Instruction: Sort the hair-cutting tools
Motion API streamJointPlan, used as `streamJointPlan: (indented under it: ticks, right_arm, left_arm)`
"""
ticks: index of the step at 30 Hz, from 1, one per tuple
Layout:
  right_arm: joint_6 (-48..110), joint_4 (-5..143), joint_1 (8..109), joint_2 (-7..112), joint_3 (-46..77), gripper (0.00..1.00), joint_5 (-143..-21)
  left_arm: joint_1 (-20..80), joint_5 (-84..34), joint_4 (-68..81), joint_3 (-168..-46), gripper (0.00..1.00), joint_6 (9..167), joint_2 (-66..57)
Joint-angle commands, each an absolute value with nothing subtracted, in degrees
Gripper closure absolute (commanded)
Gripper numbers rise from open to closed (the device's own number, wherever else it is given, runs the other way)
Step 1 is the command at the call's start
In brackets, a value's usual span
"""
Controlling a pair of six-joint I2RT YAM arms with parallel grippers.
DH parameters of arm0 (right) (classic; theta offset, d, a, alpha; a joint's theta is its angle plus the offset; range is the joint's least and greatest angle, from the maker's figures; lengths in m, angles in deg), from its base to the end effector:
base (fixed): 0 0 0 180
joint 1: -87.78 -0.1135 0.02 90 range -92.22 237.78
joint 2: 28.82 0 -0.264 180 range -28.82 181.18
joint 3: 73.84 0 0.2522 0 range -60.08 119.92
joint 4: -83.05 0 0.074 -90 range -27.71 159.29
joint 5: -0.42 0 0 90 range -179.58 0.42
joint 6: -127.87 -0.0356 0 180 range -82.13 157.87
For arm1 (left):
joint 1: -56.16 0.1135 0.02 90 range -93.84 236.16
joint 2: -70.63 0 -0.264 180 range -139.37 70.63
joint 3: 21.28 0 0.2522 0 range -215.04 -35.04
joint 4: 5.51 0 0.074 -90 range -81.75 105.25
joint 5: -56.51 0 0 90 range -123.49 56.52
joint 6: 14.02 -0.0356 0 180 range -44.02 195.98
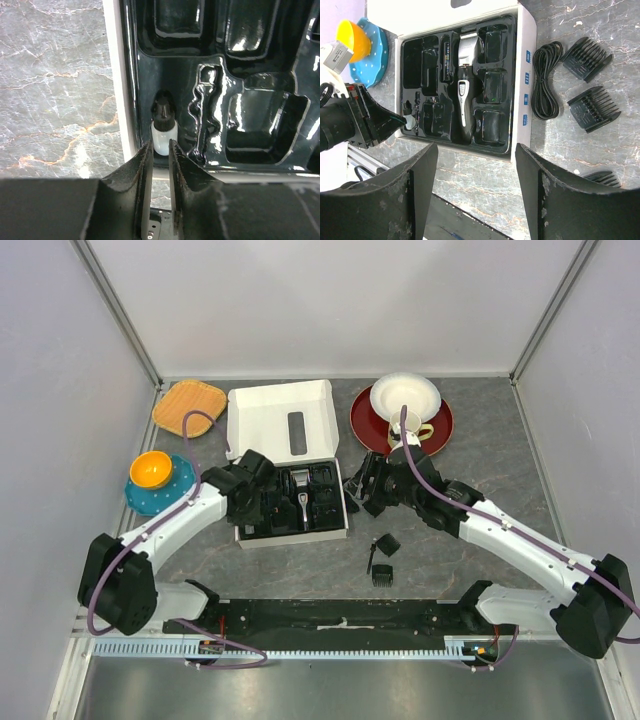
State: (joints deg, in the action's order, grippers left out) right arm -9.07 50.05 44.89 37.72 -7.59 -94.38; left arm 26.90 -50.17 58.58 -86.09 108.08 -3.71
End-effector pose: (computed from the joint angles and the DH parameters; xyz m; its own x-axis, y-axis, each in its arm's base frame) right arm 0.1915 0.1738 0.2943 -0.7326 0.3132 -0.6043 -0.1342 0.8039 0.5794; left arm 0.2039 -0.1025 0.2222 -0.9203 -0.0679 -0.3852 -0.1080 0.9906 0.0834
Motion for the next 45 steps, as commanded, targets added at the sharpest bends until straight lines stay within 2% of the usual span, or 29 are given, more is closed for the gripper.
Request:
streamJointPlan:
  ticks: [1, 5, 14, 22, 25, 28, 30, 31, 34, 36, 37, 39, 40, 43, 45]
  right_arm:
    - [-9.5, 49.7, 45.2, 37.7, -8.0, 0.3, -94.1]
    - [-9.5, 49.3, 45.4, 37.7, -7.9, 0.3, -93.8]
    - [-9.3, 48.5, 45.4, 38.1, -7.7, 0.3, -93.6]
    - [-10.0, 47.8, 45.5, 38.2, -8.2, 0.31, -94.0]
    - [-10.1, 46.9, 45.5, 38.2, -8.0, 0.31, -94.8]
    - [-10.0, 45.4, 45.7, 37.9, -7.9, 0.3, -96.0]
    - [-9.8, 44.5, 45.9, 37.8, -7.9, 0.29, -96.2]
    - [-9.4, 44.4, 45.9, 38.0, -7.7, 0.29, -95.8]
    - [-5.6, 43.1, 45.9, 40.3, -5.8, 0.26, -93.0]
    - [-3.5, 41.3, 45.9, 42.1, -4.7, 0.15, -92.2]
    - [-3.4, 40.4, 45.9, 42.4, -4.6, 0.02, -92.7]
    - [-3.2, 39.6, 45.9, 41.9, -5.7, 0.02, -94.1]
    - [-3.3, 39.6, 45.9, 41.5, -6.2, 0.02, -94.7]
    - [-4.8, 39.5, 45.9, 39.7, -8.3, 0.02, -97.7]
    - [-5.1, 37.6, 45.9, 40.3, -8.7, 0.02, -98.9]
  left_arm:
    - [28.0, -54.0, 56.9, -88.2, 0.75, 109.5, -6.6]
    - [28.4, -53.2, 55.5, -88.1, 0.77, 110.0, -6.5]
    - [28.7, -53.7, 53.2, -87.7, 0.89, 112.6, -7.3]
    - [28.8, -51.9, 52.4, -86.9, 0.91, 112.7, -8.4]
    - [28.8, -51.5, 52.7, -88.1, 0.87, 112.1, -7.1]
    - [28.8, -52.8, 54.5, -91.0, 0.8, 111.5, -4.2]
    - [28.8, -52.6, 55.5, -93.9, 0.71, 111.0, -1.5]
    - [28.8, -51.7, 55.5, -94.7, 0.61, 110.1, -0.4]
    - [28.8, -45.7, 52.7, -96.3, 0.45, 106.0, 2.9]
    - [28.8, -41.1, 49.0, -95.9, 0.38, 103.5, 4.4]
    - [28.8, -37.5, 47.8, -95.5, 0.27, 103.1, 4.9]
    - [28.8, -35.1, 45.0, -94.8, 0.17, 102.4, 6.1]
    - [28.8, -33.8, 44.5, -94.6, 0.09, 102.4, 6.6]
    - [28.8, -33.8, 42.9, -94.4, 0.0, 101.6, 8.0]
    - [28.8, -33.7, 42.2, -94.0, 0.0, 100.5, 8.7]
